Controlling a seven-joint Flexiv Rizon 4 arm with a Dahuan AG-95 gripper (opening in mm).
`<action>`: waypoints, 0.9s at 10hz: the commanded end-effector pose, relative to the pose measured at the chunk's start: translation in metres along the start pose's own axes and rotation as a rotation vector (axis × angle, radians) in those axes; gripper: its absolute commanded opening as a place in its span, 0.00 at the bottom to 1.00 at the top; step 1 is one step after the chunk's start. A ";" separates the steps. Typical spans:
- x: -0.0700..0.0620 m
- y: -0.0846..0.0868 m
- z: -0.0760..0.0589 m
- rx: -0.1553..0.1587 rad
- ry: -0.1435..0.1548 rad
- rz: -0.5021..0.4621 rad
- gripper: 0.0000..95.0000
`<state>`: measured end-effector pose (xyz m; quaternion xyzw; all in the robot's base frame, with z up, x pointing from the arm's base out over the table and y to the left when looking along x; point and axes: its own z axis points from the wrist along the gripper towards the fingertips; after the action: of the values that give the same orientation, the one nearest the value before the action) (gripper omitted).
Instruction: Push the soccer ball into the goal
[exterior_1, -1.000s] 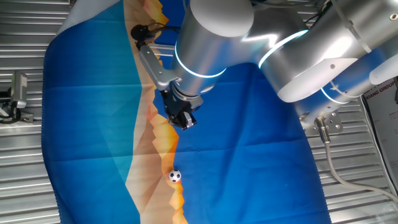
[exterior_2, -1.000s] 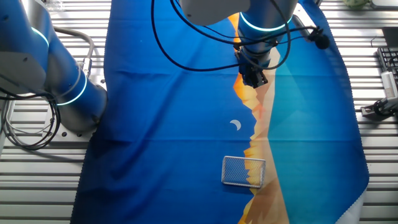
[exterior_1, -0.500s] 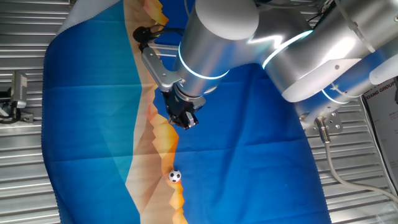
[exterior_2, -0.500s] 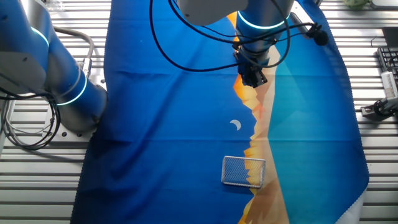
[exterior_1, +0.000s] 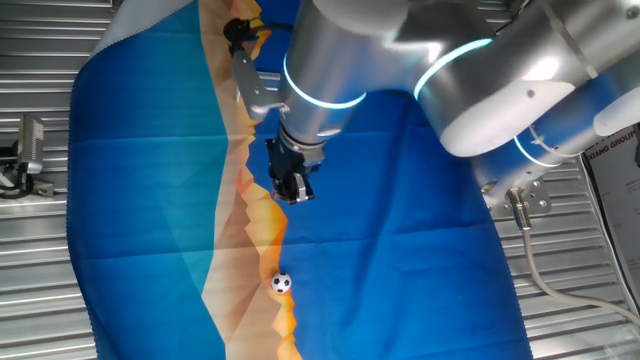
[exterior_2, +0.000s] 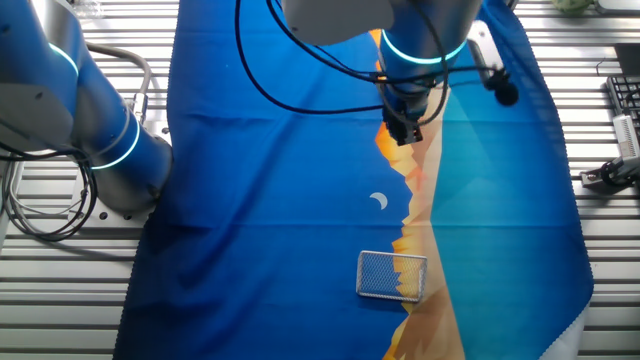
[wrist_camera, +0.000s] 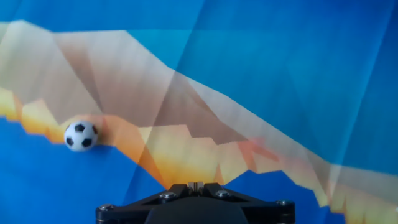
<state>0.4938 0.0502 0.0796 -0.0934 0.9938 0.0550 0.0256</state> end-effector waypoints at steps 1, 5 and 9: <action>0.002 0.000 0.002 -0.017 -0.006 0.039 0.00; 0.014 -0.001 0.007 -0.010 -0.017 0.034 0.00; 0.020 0.022 0.018 0.012 -0.029 0.050 0.00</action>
<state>0.4728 0.0726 0.0614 -0.0719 0.9952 0.0518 0.0412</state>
